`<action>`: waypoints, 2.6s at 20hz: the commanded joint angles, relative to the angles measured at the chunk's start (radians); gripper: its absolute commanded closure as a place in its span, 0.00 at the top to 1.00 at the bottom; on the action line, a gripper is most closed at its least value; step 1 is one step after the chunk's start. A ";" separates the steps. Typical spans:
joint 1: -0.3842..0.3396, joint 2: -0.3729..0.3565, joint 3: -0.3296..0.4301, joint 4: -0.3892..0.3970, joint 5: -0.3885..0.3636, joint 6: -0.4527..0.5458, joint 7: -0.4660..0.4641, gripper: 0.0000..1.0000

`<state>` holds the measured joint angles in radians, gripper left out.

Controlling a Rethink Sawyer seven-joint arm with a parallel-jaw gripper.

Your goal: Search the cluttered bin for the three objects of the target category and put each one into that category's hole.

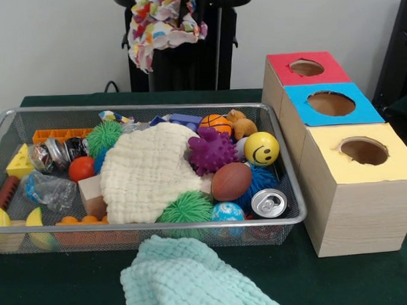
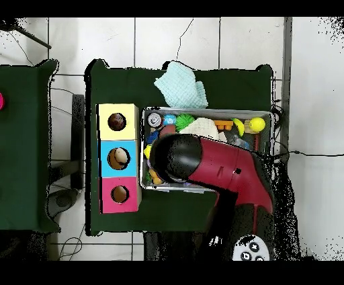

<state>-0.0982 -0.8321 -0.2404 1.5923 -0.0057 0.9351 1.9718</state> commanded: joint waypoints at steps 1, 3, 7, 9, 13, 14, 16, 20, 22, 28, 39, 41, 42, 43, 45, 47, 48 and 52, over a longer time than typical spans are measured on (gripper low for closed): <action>0.026 0.087 -0.009 0.136 0.065 -0.086 0.329 0.00; 0.033 0.107 -0.002 0.149 0.075 -0.130 0.335 0.00; 0.052 0.157 0.008 0.161 0.093 -0.220 0.357 0.00; 0.055 0.181 0.015 0.164 0.107 -0.256 0.362 0.00; 0.056 0.251 0.022 0.137 0.132 -0.300 0.362 0.00; 0.057 0.265 0.023 0.131 0.140 -0.305 0.362 0.00; 0.064 0.280 0.023 0.129 0.165 -0.307 0.373 0.00; 0.105 0.285 0.000 0.131 0.191 -0.316 0.399 0.00; 0.134 0.274 -0.029 0.130 0.192 -0.307 0.407 0.00; 0.163 0.208 -0.083 0.133 0.204 -0.214 0.384 0.00; 0.275 0.167 -0.165 0.117 0.257 -0.112 0.449 0.00; 0.296 0.179 -0.169 0.116 0.273 -0.115 0.464 0.00; 0.306 0.187 -0.171 0.114 0.281 -0.118 0.470 0.00; 0.312 0.194 -0.170 0.115 0.288 -0.126 0.470 0.00; 0.322 0.209 -0.172 0.105 0.299 -0.132 0.470 0.00; 0.322 0.227 -0.170 0.083 0.305 -0.127 0.461 0.00; 0.319 0.238 -0.168 0.063 0.307 -0.115 0.459 0.00; 0.317 0.285 -0.165 -0.036 0.316 -0.060 0.476 0.00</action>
<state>0.2313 -0.6379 -0.4281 1.6332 0.2619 0.7328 2.1393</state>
